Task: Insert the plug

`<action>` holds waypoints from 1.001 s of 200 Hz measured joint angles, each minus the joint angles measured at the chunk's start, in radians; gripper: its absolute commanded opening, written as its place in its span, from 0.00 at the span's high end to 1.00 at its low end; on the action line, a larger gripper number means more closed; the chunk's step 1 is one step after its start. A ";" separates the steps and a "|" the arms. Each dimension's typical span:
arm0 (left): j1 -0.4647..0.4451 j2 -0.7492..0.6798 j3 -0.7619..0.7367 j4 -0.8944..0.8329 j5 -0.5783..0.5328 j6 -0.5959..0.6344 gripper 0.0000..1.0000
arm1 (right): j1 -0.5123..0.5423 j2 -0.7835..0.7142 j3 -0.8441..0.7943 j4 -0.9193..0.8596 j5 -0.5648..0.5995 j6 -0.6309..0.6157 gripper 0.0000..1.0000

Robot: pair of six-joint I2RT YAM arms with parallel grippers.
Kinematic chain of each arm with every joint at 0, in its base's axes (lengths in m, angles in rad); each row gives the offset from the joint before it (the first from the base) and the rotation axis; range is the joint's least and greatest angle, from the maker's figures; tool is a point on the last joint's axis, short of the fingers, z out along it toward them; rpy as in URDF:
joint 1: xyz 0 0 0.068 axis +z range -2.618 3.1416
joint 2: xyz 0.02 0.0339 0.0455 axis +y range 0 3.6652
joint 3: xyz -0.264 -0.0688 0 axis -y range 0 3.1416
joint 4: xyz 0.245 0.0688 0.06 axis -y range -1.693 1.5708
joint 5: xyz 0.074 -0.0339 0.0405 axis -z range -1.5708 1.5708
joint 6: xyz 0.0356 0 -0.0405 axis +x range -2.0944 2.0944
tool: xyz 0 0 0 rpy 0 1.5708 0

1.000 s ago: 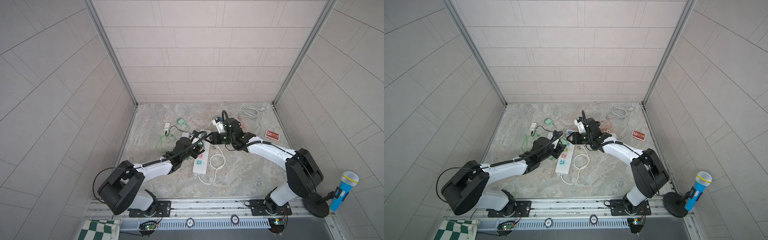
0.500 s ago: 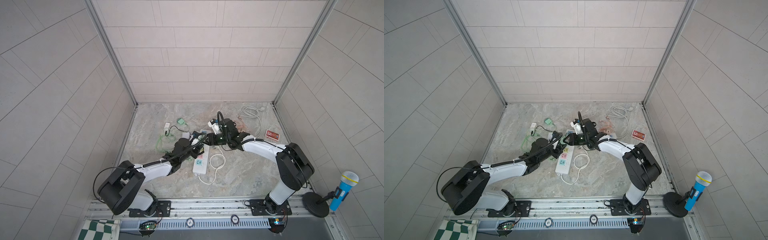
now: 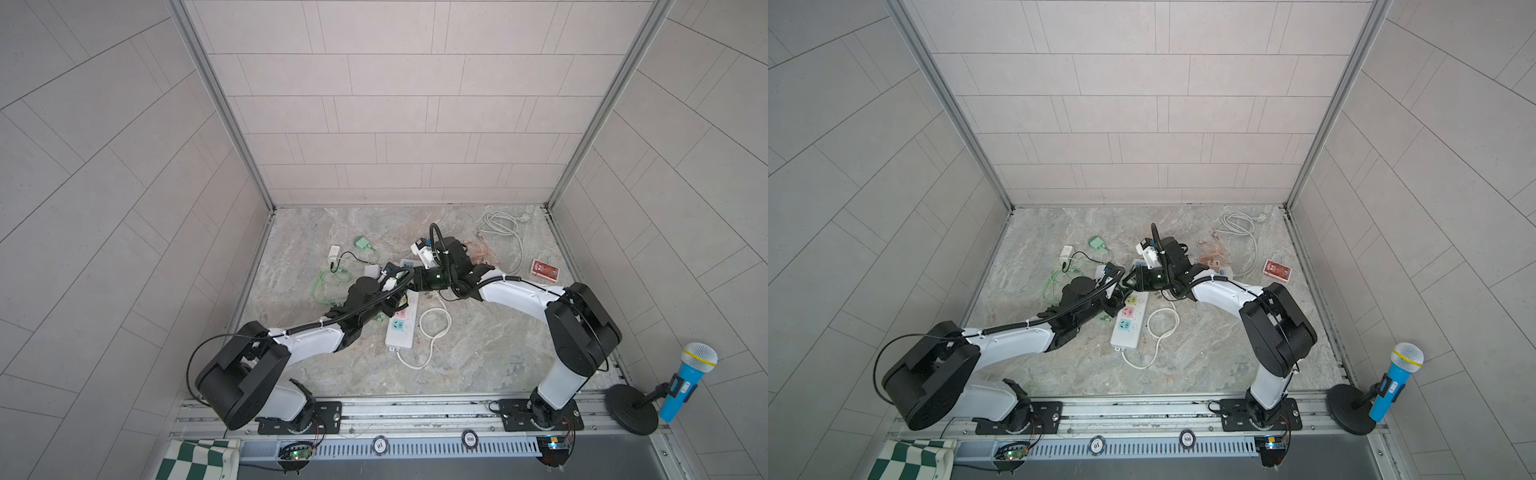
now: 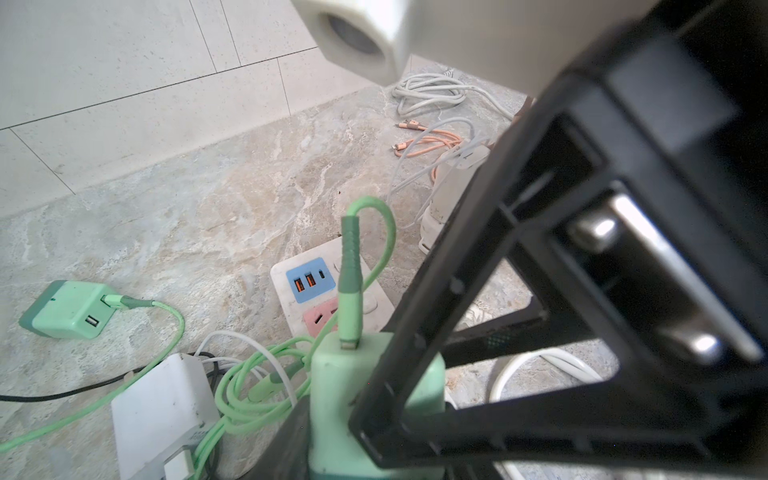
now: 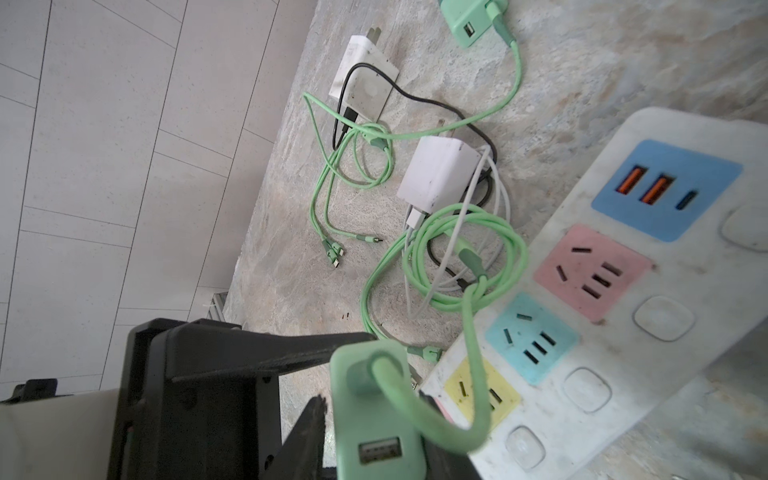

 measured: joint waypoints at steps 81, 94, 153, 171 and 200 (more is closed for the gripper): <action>-0.011 -0.044 0.000 -0.043 -0.130 -0.051 0.23 | 0.004 -0.006 0.079 -0.146 0.048 -0.096 0.88; -0.013 -0.082 -0.003 -0.039 -0.174 -0.064 0.20 | 0.006 -0.025 0.135 -0.207 0.084 -0.131 0.88; 0.003 -0.113 0.048 -0.132 -0.505 -0.107 0.16 | 0.014 -0.156 0.283 -0.449 0.303 -0.268 0.88; 0.006 -0.056 0.092 -0.185 -0.566 -0.120 0.17 | 0.019 -0.161 0.312 -0.519 0.362 -0.298 0.88; 0.007 0.060 0.179 -0.273 -0.633 -0.143 0.17 | 0.018 -0.161 0.379 -0.645 0.475 -0.348 0.88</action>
